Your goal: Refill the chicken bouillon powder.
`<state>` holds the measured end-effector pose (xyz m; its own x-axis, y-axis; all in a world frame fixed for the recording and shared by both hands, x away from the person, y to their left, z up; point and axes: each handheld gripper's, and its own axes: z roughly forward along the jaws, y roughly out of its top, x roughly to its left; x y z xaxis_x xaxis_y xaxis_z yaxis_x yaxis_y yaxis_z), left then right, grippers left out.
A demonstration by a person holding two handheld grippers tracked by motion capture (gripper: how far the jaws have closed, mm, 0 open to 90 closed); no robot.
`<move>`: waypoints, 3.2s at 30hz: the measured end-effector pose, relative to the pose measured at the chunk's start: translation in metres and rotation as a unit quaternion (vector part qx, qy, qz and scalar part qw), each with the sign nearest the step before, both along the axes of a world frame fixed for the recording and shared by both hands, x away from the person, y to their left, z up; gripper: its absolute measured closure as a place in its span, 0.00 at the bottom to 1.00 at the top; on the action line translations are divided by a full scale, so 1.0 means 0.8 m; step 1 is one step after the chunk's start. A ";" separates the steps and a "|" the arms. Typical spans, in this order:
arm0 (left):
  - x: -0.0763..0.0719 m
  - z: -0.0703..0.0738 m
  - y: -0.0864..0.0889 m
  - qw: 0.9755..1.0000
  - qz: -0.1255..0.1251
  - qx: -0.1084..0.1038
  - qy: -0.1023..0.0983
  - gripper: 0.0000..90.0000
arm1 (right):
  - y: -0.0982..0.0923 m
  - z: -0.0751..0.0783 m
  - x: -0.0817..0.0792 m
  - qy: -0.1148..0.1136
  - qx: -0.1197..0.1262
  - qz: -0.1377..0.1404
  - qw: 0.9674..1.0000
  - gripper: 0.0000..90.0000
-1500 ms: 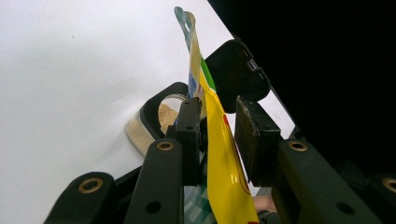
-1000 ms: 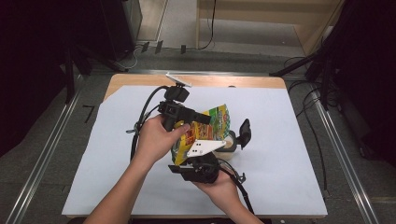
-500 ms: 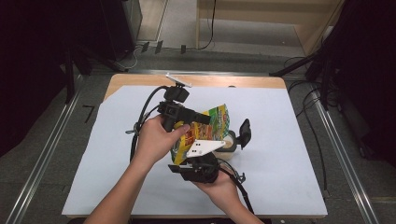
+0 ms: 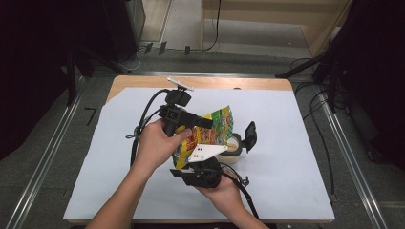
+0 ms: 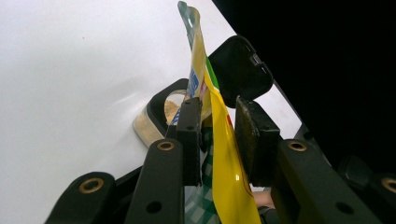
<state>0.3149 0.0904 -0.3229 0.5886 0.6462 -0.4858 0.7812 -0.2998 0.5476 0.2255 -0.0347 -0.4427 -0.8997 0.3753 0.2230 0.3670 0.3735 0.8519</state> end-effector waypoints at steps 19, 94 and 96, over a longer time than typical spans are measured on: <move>0.002 -0.016 -0.002 0.999 -0.014 0.020 0.023 0.83 | 0.003 -0.022 -0.006 0.000 -0.008 0.003 1.000 0.77; 0.025 -0.037 0.028 0.994 -0.063 -0.044 0.080 0.99 | -0.005 -0.075 0.006 0.022 -0.085 -0.030 0.996 0.61; 0.026 -0.033 0.034 0.994 -0.057 -0.050 0.077 0.99 | -0.007 -0.076 0.007 0.025 -0.080 -0.035 0.996 0.61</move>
